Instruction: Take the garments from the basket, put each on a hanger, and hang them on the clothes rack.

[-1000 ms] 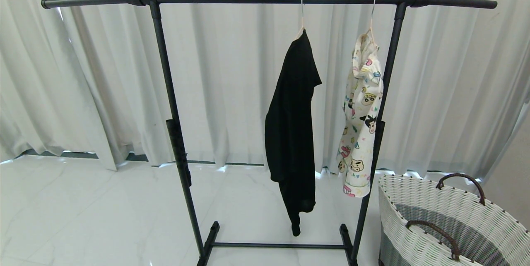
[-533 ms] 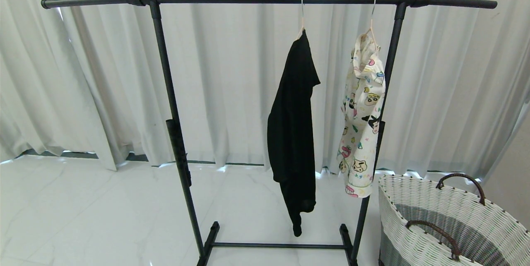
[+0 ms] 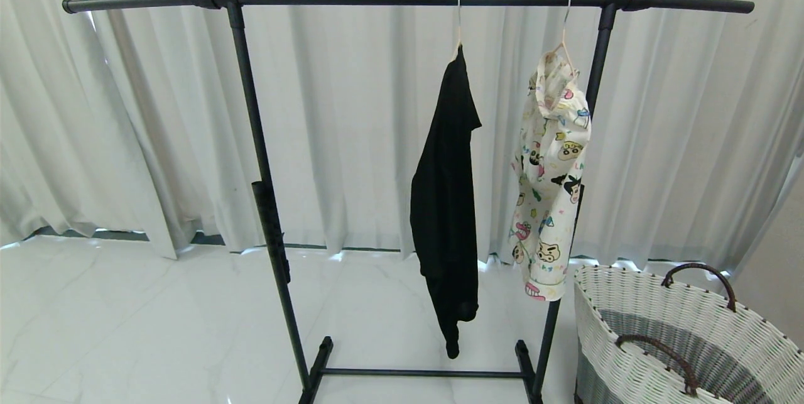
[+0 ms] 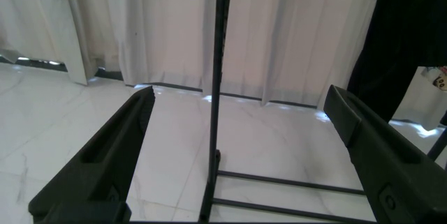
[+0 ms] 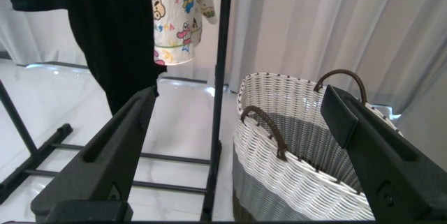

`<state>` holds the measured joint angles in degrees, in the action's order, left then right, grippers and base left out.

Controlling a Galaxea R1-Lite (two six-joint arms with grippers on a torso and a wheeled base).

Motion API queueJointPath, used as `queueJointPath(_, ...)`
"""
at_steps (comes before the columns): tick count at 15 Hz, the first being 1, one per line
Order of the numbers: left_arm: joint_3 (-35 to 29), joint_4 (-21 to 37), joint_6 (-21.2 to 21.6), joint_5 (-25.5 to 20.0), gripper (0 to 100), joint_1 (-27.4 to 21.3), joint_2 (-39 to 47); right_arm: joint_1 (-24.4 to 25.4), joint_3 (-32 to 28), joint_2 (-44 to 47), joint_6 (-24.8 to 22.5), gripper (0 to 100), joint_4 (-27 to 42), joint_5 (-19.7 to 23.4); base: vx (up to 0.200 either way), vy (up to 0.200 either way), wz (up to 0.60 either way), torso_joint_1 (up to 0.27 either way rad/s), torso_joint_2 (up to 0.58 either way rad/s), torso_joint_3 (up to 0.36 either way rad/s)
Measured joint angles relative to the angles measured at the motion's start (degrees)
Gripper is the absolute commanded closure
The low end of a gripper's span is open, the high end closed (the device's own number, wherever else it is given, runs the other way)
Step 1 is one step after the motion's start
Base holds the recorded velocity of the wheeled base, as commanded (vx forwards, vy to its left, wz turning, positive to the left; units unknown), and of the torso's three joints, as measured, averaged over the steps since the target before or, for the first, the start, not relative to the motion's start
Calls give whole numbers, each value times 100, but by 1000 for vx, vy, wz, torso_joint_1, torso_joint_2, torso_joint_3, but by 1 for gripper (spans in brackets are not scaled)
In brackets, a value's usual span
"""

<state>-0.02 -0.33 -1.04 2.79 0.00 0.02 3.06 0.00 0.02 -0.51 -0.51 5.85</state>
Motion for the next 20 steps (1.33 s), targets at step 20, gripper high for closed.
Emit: queueJointPath(20, 2, 0, 0, -1, 0, 10, 0, 0, 0, 0, 0, 0, 0, 0, 0, 0, 0, 0, 0, 0)
